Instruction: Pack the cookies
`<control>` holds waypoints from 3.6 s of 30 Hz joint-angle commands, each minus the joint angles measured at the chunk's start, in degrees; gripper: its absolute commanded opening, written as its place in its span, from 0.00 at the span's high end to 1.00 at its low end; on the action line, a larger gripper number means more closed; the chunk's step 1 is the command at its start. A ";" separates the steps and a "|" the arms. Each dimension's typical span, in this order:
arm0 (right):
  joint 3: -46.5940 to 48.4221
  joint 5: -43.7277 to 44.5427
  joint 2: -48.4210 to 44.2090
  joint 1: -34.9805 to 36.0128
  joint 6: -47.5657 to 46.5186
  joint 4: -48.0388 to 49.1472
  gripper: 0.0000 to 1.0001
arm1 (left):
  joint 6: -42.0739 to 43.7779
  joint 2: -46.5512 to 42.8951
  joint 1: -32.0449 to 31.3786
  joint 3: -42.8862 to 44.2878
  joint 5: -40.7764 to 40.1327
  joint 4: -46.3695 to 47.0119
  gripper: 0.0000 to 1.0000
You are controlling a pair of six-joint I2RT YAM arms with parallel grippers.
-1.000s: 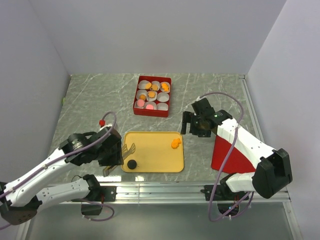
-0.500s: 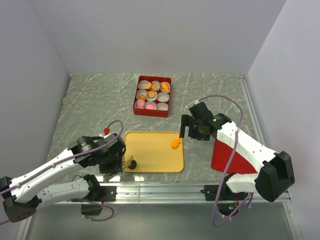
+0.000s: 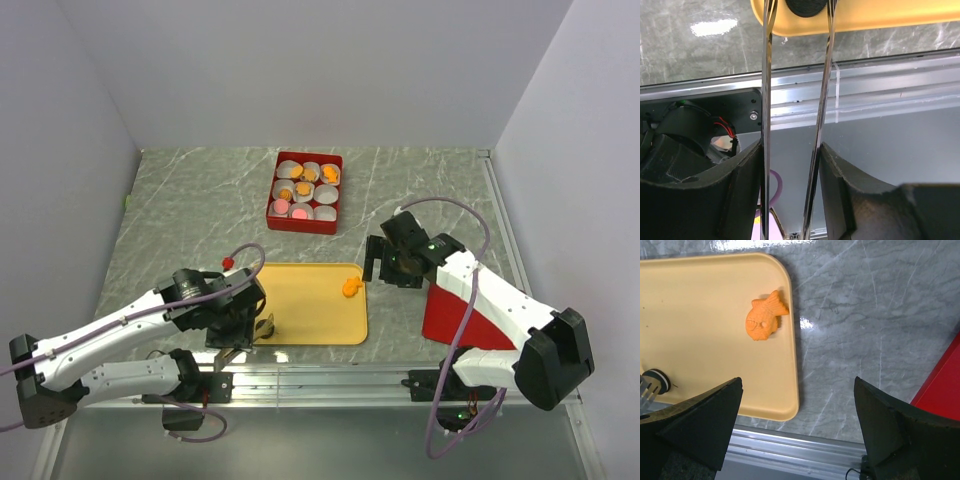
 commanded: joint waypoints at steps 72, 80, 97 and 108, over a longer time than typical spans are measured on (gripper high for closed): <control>10.39 4.29 2.05 -3.40 -7.60 -2.83 0.00 | 26.05 58.48 20.74 72.93 -6.24 9.72 0.61; 12.42 3.50 4.69 -3.92 -8.91 -2.66 0.00 | 26.49 62.88 23.64 74.27 -3.07 12.63 0.60; 13.74 0.51 8.30 -6.21 -11.38 -1.43 0.00 | 24.20 68.77 24.26 76.28 -2.19 16.50 0.57; 13.83 -0.11 9.44 -8.05 -11.38 -0.99 0.00 | 25.08 71.41 25.14 79.18 -1.31 15.97 0.53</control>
